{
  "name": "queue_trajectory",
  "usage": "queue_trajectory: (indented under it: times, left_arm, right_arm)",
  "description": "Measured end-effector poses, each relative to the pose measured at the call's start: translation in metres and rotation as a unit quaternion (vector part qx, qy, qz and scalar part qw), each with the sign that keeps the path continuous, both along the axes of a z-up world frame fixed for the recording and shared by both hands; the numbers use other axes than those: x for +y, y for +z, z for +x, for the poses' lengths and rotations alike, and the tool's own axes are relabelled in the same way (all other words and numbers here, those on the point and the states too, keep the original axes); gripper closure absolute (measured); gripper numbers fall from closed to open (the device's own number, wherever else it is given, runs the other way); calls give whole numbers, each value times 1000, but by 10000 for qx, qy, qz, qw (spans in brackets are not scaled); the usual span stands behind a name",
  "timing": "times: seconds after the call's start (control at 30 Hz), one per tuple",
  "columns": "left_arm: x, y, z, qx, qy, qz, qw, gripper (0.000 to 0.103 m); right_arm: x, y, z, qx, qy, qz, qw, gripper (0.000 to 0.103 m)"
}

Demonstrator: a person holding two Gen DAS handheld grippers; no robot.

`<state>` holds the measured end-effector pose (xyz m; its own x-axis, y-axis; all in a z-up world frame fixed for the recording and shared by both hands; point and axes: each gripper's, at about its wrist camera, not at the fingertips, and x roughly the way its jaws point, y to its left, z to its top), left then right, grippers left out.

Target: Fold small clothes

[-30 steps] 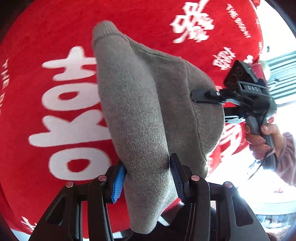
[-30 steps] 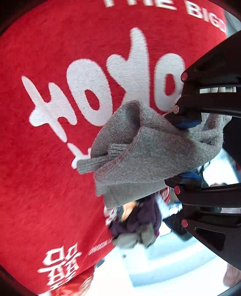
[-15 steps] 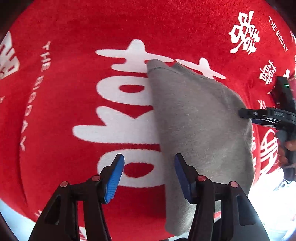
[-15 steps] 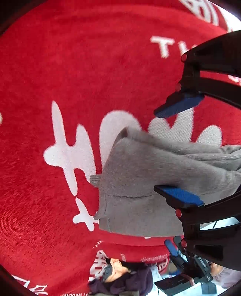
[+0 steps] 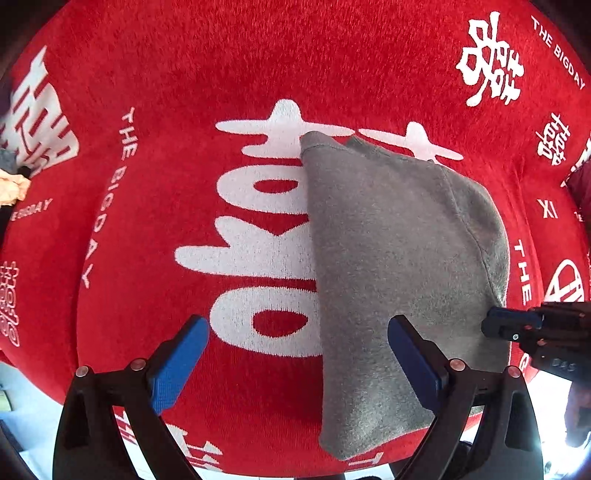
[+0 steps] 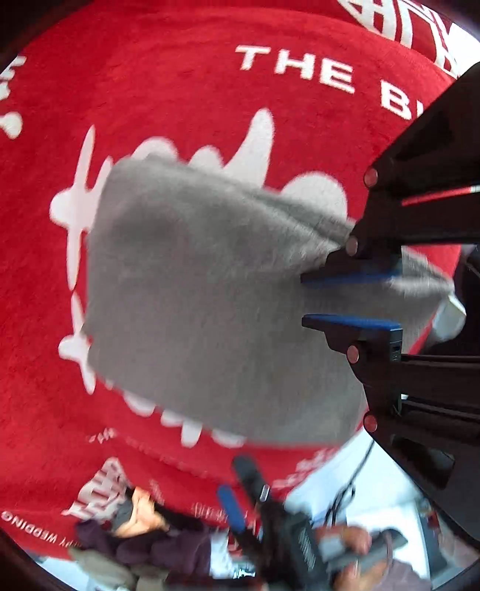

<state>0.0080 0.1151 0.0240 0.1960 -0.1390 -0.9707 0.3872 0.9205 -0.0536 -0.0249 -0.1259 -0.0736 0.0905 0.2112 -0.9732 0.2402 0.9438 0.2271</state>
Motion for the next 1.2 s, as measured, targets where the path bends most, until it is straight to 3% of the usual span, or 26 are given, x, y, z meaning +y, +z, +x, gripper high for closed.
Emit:
queue_trajectory:
  times: [0.1, 0.27, 0.33, 0.47, 0.5, 0.57, 0.6, 0.63, 0.77, 0.8, 1.0, 1.07, 1.13, 1.2]
  left_arm:
    - [1, 3, -4, 57, 5, -106, 9999, 5]
    - [-1, 12, -15, 177, -114, -171, 9996, 5]
    - [-5, 18, -21, 201, -197, -187, 9994, 5]
    - [-13, 33, -31, 184, -353, -114, 9991, 5]
    - [-14, 37, -32, 156, -384, -79, 9991, 5]
    - [-17, 46, -36, 124, -449, -37, 9989, 5]
    - [-18, 50, -37, 128, -465, -53, 9988, 5]
    - [-18, 54, -38, 129, -478, -87, 9987, 5]
    - [-17, 72, -41, 180, -451, -188, 9986, 5]
    - [-17, 75, -42, 214, -415, -177, 9988, 5]
    - [-15, 90, -46, 492, -308, -61, 9983, 5]
    - [-15, 94, -49, 543, -309, 12, 9980, 1]
    - [-15, 98, -51, 553, -296, 31, 9980, 1]
    - [-15, 101, -53, 537, -285, 90, 9981, 1]
  right_arm:
    - [-13, 0, -15, -135, -264, 25, 9996, 100]
    - [-19, 10, -30, -90, -547, 62, 9984, 100]
    - [-20, 16, -35, 27, -648, -91, 9979, 93]
    - [-25, 31, -46, 175, -1063, -24, 9942, 92]
    - [-23, 34, -47, 176, -1103, -13, 9937, 88]
    - [-18, 44, -48, 191, -1118, -79, 9935, 62]
    - [-15, 49, -48, 199, -1118, -110, 9935, 41]
    - [-12, 55, -46, 188, -1132, -134, 9933, 34]
    - [-1, 73, -43, 215, -1133, -165, 9932, 29]
    - [1, 76, -43, 213, -1140, -168, 9931, 23]
    - [15, 97, -40, 212, -1148, -310, 9927, 19]
    - [18, 106, -39, 146, -1180, -379, 9922, 14]
    - [21, 113, -38, 72, -1207, -463, 9916, 0]
    - [22, 120, -37, 74, -1239, -513, 9909, 0]
